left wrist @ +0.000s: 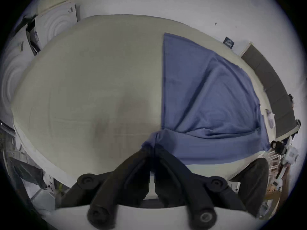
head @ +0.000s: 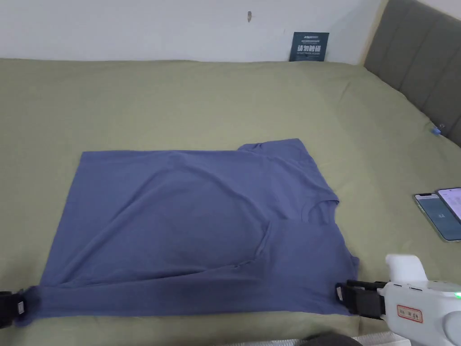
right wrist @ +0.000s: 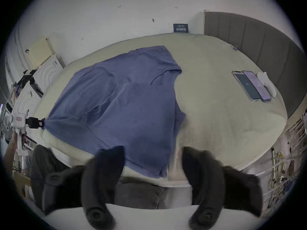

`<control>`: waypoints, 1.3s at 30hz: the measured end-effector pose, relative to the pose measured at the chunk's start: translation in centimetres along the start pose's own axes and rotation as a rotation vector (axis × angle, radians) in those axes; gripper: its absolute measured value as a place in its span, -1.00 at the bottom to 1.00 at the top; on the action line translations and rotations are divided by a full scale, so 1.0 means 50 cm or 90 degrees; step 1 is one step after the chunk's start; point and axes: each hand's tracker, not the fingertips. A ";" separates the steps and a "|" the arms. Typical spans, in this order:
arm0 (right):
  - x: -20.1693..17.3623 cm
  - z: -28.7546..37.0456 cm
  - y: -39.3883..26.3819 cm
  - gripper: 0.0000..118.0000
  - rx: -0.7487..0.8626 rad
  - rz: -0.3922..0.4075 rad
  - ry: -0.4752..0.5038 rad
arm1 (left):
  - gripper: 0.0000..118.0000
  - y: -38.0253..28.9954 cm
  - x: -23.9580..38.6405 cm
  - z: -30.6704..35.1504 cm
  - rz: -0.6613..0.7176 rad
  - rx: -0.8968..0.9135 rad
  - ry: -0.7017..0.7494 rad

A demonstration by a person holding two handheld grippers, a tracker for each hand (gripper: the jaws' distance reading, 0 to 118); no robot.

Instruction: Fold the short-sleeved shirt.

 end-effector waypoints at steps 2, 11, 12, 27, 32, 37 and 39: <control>-0.007 -0.013 -0.006 0.30 -0.017 0.005 -0.004 | -0.96 -0.001 0.017 -0.002 -0.037 0.002 0.031; 0.001 -0.050 0.008 -0.92 -0.061 0.027 -0.006 | -0.96 0.005 0.014 -0.002 -0.028 -0.002 0.033; 0.002 -0.045 0.020 -0.92 -0.064 0.023 0.005 | -0.96 0.006 0.018 0.001 -0.034 -0.001 0.034; -0.020 -0.073 0.328 -0.92 0.032 0.074 0.003 | -0.96 0.232 0.084 -0.010 -0.129 0.045 0.034; -0.016 -0.170 0.402 -0.92 0.005 0.076 -0.015 | -0.96 0.319 0.101 -0.087 -0.114 0.039 0.031; -0.003 -0.248 0.435 -0.92 -0.020 0.063 -0.019 | -0.96 0.367 0.121 -0.165 -0.114 0.017 0.040; 0.000 -0.266 0.439 -0.92 -0.027 0.061 -0.021 | -0.96 0.370 0.124 -0.190 -0.112 0.007 0.042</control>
